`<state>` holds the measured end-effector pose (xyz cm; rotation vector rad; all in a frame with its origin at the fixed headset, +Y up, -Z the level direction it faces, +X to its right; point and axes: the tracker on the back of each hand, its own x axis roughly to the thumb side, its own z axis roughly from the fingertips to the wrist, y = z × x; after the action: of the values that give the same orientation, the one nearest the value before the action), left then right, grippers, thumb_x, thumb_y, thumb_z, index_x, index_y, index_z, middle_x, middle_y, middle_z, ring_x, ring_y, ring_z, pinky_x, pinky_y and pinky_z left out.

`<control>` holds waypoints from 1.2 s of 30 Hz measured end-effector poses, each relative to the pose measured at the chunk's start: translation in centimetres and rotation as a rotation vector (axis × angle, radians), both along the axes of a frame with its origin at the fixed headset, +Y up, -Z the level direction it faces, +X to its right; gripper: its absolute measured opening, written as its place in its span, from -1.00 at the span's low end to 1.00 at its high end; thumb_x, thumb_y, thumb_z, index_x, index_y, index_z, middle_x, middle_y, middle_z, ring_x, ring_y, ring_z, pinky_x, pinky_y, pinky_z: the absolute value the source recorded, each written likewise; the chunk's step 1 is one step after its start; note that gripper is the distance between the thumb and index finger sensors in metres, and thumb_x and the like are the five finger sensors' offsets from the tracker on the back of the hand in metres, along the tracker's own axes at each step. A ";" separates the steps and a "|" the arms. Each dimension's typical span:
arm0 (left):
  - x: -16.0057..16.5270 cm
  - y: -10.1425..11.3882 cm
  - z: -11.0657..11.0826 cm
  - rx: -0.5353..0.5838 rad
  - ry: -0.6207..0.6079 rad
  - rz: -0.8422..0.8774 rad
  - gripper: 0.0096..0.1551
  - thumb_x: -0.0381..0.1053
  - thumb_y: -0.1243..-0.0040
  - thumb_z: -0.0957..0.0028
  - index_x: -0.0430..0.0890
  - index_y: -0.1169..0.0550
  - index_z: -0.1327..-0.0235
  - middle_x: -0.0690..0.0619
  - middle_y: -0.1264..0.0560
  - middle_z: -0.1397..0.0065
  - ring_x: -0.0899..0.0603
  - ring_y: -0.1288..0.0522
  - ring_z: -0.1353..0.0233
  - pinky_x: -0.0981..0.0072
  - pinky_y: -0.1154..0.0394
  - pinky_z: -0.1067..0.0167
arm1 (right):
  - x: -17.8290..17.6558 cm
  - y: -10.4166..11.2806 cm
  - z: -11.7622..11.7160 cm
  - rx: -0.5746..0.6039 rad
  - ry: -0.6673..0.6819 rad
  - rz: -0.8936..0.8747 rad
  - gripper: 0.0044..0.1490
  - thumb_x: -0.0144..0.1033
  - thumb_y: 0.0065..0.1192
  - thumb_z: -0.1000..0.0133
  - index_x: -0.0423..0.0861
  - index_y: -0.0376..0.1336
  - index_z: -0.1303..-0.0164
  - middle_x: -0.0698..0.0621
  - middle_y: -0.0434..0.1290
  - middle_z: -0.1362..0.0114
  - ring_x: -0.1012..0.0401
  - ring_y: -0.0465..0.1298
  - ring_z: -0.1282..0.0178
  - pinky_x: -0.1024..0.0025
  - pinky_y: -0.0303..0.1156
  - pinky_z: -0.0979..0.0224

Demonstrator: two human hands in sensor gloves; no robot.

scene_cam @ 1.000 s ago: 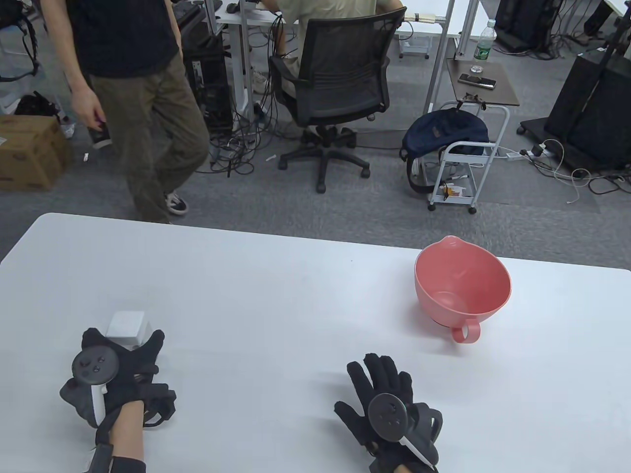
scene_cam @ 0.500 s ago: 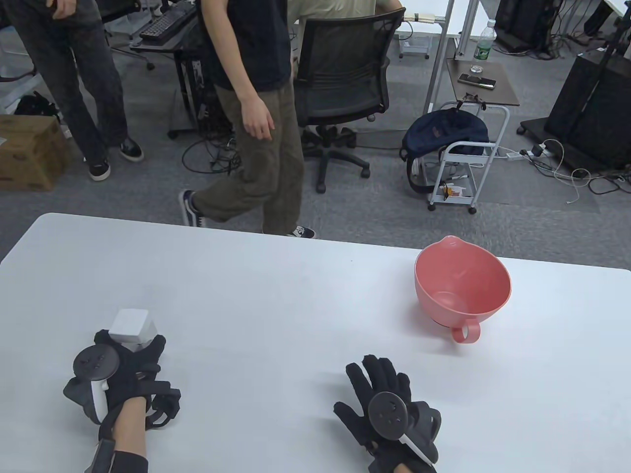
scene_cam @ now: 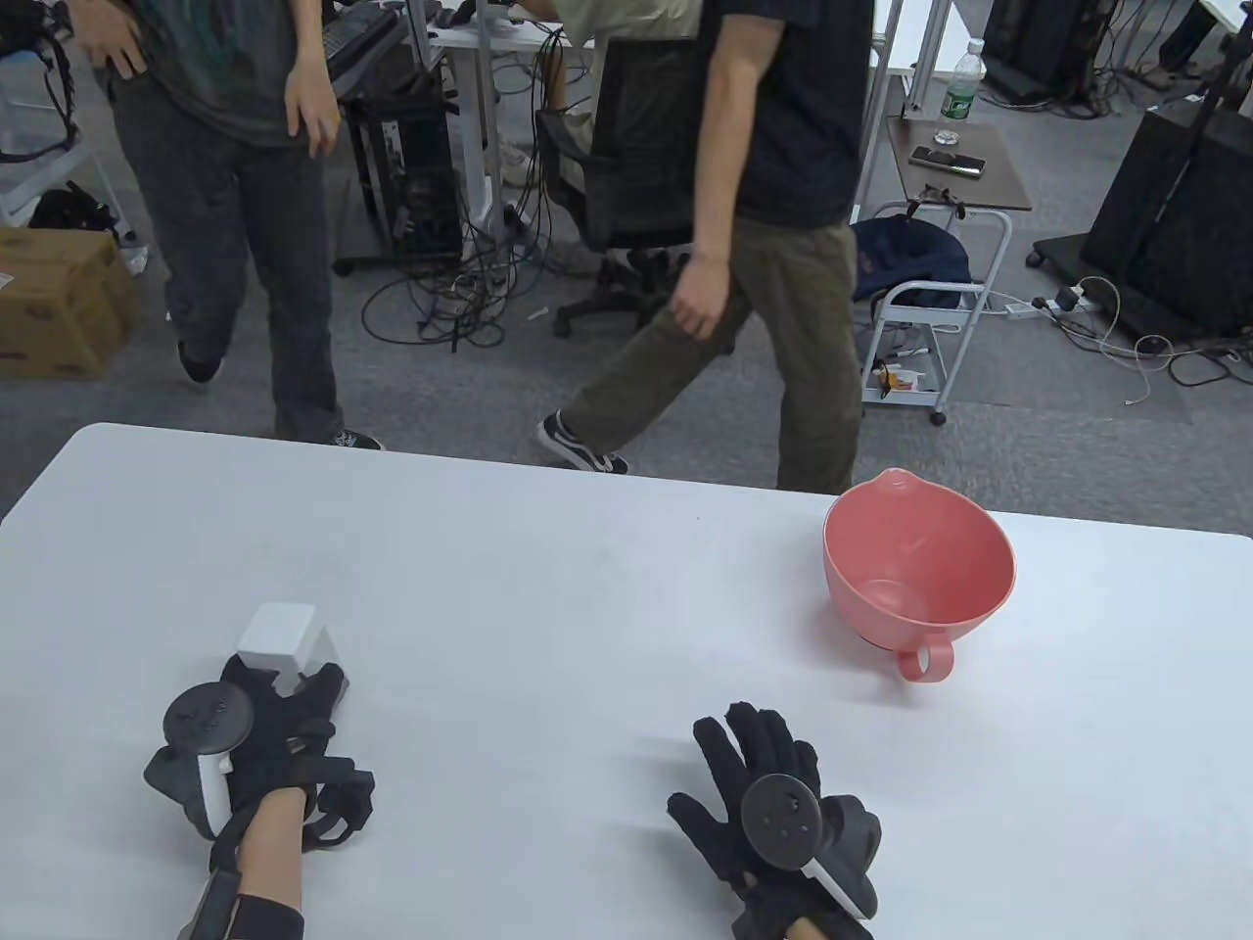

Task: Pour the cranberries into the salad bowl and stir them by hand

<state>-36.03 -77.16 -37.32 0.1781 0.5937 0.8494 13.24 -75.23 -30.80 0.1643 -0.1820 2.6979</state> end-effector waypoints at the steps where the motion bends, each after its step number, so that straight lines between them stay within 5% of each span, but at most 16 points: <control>1: 0.8 0.3 -0.1 0.021 -0.041 0.001 0.26 0.49 -0.47 0.05 0.04 0.04 -0.54 0.04 -0.23 -0.64 -0.19 -0.38 -0.61 -0.20 -0.29 -0.52 | 0.1 0.0 0.0 -0.003 0.004 -0.021 0.02 0.52 0.22 0.09 0.28 0.05 -0.54 0.01 0.05 -0.75 -0.03 0.05 -0.74 -0.20 0.03 -0.63; 13: 12.9 1.2 0.3 0.119 -0.561 -0.027 0.24 0.51 -0.49 0.08 0.11 0.00 -0.55 0.01 -0.25 -0.59 -0.19 -0.43 -0.55 -0.25 -0.42 -0.43 | -0.5 0.2 0.3 0.006 0.025 -0.215 0.20 0.59 0.27 0.16 0.18 -0.05 -0.57 -0.04 0.03 -0.74 -0.31 0.05 -0.63 -0.22 0.16 -0.58; 21: 19.7 1.1 3.1 0.119 -0.880 -0.071 0.22 0.49 -0.53 0.12 0.15 -0.05 -0.56 0.01 -0.28 -0.58 -0.19 -0.44 -0.53 -0.25 -0.44 -0.41 | -0.7 0.6 0.5 0.011 0.057 -0.436 0.28 0.65 0.23 0.21 0.14 -0.10 -0.57 -0.07 0.08 -0.72 -0.21 0.36 -0.52 0.10 0.54 -0.36; 28: 22.4 0.7 4.9 0.117 -0.999 -0.128 0.20 0.50 -0.55 0.14 0.22 -0.09 -0.57 0.03 -0.29 -0.57 -0.18 -0.44 -0.51 -0.23 -0.43 -0.42 | -1.5 0.7 1.1 -0.021 0.086 -0.618 0.35 0.70 0.25 0.25 0.13 -0.11 -0.57 -0.08 0.16 -0.68 -0.07 0.55 -0.35 0.25 0.63 -0.14; 36: 23.4 0.9 5.9 0.160 -1.036 -0.220 0.18 0.51 -0.56 0.16 0.27 -0.12 -0.58 0.03 -0.29 -0.56 -0.18 -0.41 -0.49 -0.22 -0.40 -0.44 | -2.5 0.3 1.4 -0.078 0.084 -0.571 0.42 0.68 0.38 0.27 0.10 -0.13 -0.58 -0.05 0.22 -0.66 0.00 0.55 -0.30 0.26 0.62 -0.13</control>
<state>-12.67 -76.27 -31.38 -0.0649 -0.4587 0.6603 10.79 -74.88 -29.41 0.1711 -0.0807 2.1217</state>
